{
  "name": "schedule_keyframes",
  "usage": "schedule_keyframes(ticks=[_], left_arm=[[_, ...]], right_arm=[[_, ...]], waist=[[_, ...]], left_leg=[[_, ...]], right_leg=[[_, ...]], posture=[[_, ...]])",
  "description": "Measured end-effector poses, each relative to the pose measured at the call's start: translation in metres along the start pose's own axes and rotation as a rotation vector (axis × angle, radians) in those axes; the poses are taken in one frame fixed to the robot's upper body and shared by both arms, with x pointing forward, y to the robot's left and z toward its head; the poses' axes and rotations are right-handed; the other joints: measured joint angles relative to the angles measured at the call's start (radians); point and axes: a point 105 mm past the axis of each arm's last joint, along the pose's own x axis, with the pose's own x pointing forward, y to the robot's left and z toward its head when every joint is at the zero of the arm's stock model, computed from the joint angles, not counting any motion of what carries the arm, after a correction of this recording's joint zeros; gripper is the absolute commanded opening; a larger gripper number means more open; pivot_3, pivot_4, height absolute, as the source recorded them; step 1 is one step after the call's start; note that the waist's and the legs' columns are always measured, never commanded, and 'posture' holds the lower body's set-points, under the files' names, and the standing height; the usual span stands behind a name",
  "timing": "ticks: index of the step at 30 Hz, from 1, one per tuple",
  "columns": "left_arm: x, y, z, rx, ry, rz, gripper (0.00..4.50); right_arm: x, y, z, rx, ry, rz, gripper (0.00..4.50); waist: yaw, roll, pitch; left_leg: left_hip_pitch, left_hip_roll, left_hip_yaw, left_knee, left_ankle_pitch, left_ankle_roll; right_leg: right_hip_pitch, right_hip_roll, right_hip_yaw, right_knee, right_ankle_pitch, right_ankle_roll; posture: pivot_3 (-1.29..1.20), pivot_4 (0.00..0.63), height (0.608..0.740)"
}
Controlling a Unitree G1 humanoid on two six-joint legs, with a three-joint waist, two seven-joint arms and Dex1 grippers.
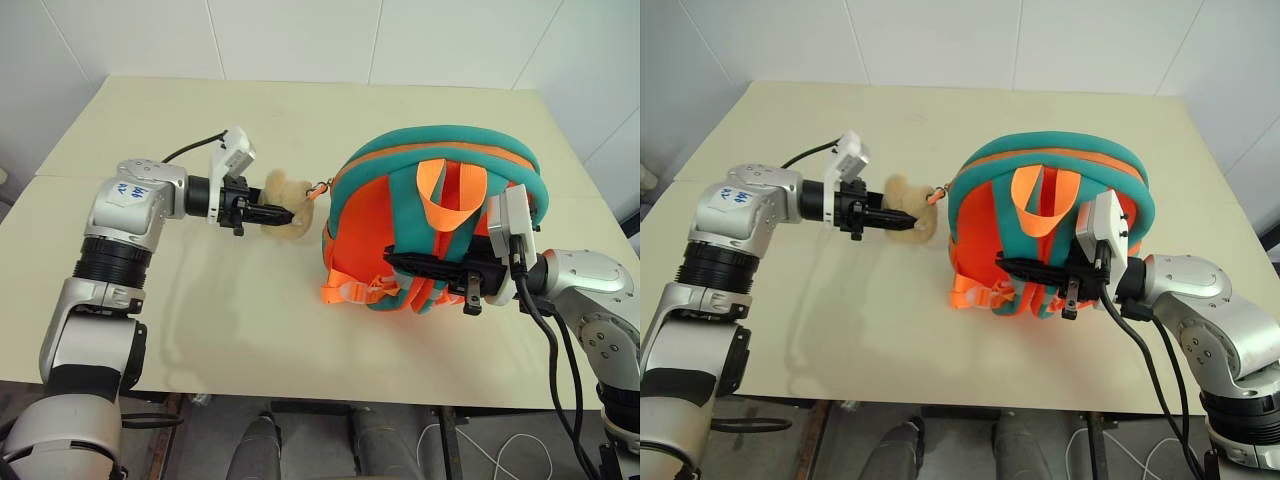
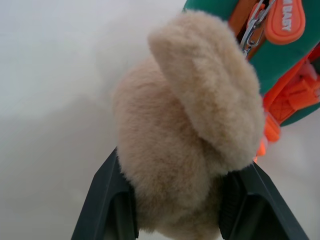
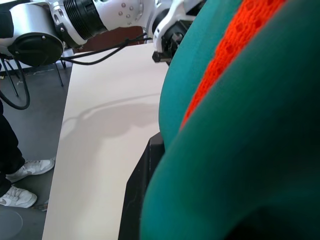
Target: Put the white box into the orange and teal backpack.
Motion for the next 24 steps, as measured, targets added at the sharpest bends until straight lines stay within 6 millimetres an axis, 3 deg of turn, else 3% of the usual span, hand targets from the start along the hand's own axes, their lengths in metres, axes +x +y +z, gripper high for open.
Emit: schedule_keyframes(ticks=[12, 19, 22, 24], left_arm=[[0.041, -0.002, -0.039, -0.034, 0.138, -0.078, 1.44], [0.044, -0.001, -0.048, -0.073, 0.122, -0.067, 1.44], [0.041, 0.000, -0.047, -0.115, 0.074, -0.062, 2.42], [0.034, -0.003, -0.045, -0.144, 0.034, -0.076, 3.07]], right_arm=[[0.000, 0.000, -0.001, 0.007, -0.003, -0.009, 0.00], [0.001, 0.000, -0.001, 0.004, 0.000, -0.013, 0.00], [-0.002, 0.001, -0.004, 0.008, 0.028, -0.022, 0.00], [-0.010, 0.001, -0.009, 0.013, 0.101, -0.038, 0.64]], waist=[[0.000, 0.000, 0.000], [0.001, 0.000, 0.000], [0.002, 0.000, 0.000], [0.002, 0.000, 0.000]], left_leg=[[0.000, 0.000, 0.000, 0.000, 0.000, 0.000], [0.000, 0.000, 0.000, 0.000, 0.000, 0.000], [0.000, 0.000, 0.000, 0.000, 0.000, 0.000], [0.000, 0.000, 0.000, 0.000, 0.000, 0.000]], right_leg=[[0.000, 0.000, 0.000, 0.000, 0.000, 0.000], [0.000, 0.000, 0.000, 0.000, 0.000, 0.000], [0.000, 0.000, 0.000, 0.001, 0.000, 0.000], [0.000, 0.000, 0.000, 0.000, 0.000, 0.000]], posture=[[0.00, 0.150, 0.740], [0.00, 0.150, 0.740], [0.00, 0.150, 0.740], [0.00, 0.150, 0.740]])
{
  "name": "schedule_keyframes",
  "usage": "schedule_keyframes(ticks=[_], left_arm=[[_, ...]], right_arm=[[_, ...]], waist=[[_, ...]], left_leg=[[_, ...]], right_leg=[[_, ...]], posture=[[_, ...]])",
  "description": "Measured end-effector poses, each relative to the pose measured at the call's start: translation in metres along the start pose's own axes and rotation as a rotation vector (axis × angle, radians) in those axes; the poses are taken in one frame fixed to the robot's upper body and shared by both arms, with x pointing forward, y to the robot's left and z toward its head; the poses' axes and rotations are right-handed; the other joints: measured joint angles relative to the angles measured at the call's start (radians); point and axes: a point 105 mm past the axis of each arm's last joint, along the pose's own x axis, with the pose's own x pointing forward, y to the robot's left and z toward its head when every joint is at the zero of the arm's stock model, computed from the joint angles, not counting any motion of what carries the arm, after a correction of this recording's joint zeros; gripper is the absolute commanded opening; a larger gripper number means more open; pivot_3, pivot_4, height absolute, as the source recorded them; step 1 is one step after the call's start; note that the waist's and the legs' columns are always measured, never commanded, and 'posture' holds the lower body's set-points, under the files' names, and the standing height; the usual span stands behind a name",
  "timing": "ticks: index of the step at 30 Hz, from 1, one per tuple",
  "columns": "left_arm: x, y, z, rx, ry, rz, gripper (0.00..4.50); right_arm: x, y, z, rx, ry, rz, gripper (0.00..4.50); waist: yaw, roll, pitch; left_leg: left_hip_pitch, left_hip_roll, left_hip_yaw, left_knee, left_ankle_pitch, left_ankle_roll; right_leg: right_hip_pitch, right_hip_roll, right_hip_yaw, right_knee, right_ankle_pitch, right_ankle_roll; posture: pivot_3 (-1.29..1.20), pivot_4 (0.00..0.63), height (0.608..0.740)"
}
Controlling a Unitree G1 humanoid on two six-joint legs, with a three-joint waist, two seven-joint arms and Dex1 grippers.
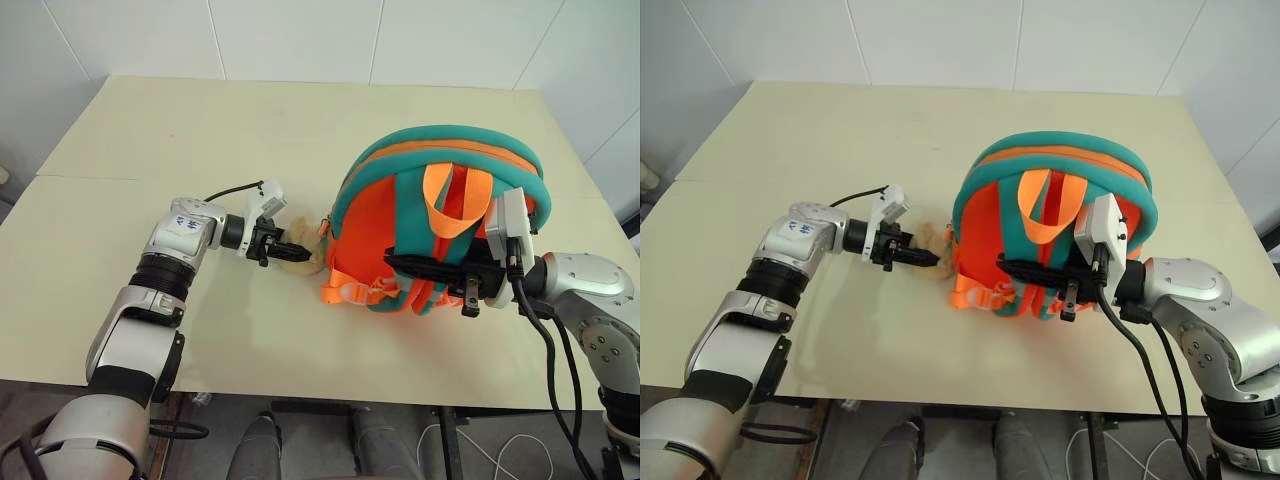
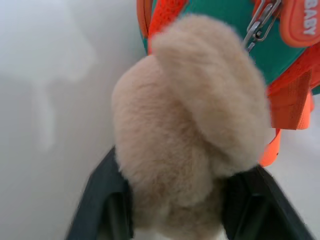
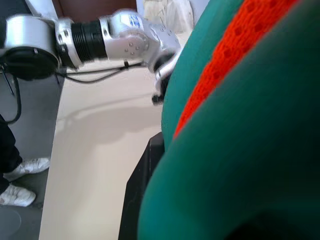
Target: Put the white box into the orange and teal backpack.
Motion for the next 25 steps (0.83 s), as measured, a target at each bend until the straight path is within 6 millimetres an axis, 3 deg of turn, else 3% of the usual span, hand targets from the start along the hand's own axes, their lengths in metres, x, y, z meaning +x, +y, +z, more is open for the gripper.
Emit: schedule_keyframes(ticks=[2, 5, 11, 12, 18, 23, 25], left_arm=[[-0.010, -0.005, 0.002, -0.010, -0.036, -0.013, 3.79], [-0.021, -0.007, 0.005, -0.016, -0.064, 0.003, 4.50], [-0.060, -0.011, 0.001, 0.000, -0.142, 0.074, 4.50], [-0.066, -0.012, 0.000, 0.007, -0.150, 0.088, 4.50], [-0.092, -0.010, -0.005, 0.089, -0.225, 0.146, 4.50], [-0.118, -0.011, 0.010, 0.245, -0.423, 0.192, 4.50], [-0.124, -0.013, 0.008, 0.258, -0.458, 0.203, 4.50]], right_arm=[[-0.012, -0.001, -0.004, -0.012, 0.089, -0.022, 1.32], [-0.024, -0.002, -0.007, -0.022, 0.155, -0.045, 2.21], [-0.071, -0.011, 0.002, -0.050, 0.300, -0.175, 4.33], [-0.079, -0.014, 0.002, -0.048, 0.321, -0.200, 4.49], [-0.135, -0.034, -0.004, -0.018, 0.410, -0.386, 4.49], [-0.177, -0.037, -0.013, 0.042, 0.420, -0.506, 4.49], [-0.182, -0.038, -0.014, 0.050, 0.380, -0.538, 4.49]], waist=[[0.000, 0.000, 0.000], [0.002, 0.000, 0.000], [0.002, 0.000, 0.000], [0.003, 0.000, 0.000], [0.015, 0.000, 0.000], [0.022, 0.000, 0.000], [0.020, 0.000, 0.000]], left_leg=[[0.000, 0.000, 0.000, -0.001, 0.000, 0.000], [0.000, 0.000, 0.000, 0.000, 0.000, 0.000], [0.001, 0.000, 0.000, 0.000, 0.000, 0.000], [0.001, 0.001, 0.000, 0.000, 0.000, 0.000], [0.002, 0.000, 0.002, 0.002, 0.000, 0.000], [0.002, 0.000, 0.002, 0.001, 0.000, 0.000], [0.002, 0.000, 0.002, 0.001, 0.000, 0.000]], right_leg=[[0.000, 0.000, 0.000, 0.000, 0.000, 0.000], [0.000, 0.000, 0.000, 0.000, 0.000, 0.000], [0.000, 0.000, 0.000, 0.001, 0.000, 0.000], [0.001, 0.000, -0.001, 0.000, 0.000, 0.000], [0.002, 0.000, 0.000, 0.000, 0.000, 0.000], [0.003, 0.000, 0.000, -0.002, 0.000, 0.000], [0.003, 0.000, 0.001, -0.002, 0.000, 0.000]], posture=[[0.00, 0.150, 0.740], [0.00, 0.150, 0.740], [0.00, 0.150, 0.740], [0.00, 0.150, 0.740], [0.00, 0.150, 0.740], [0.00, 0.150, 0.740], [0.00, 0.150, 0.740]])
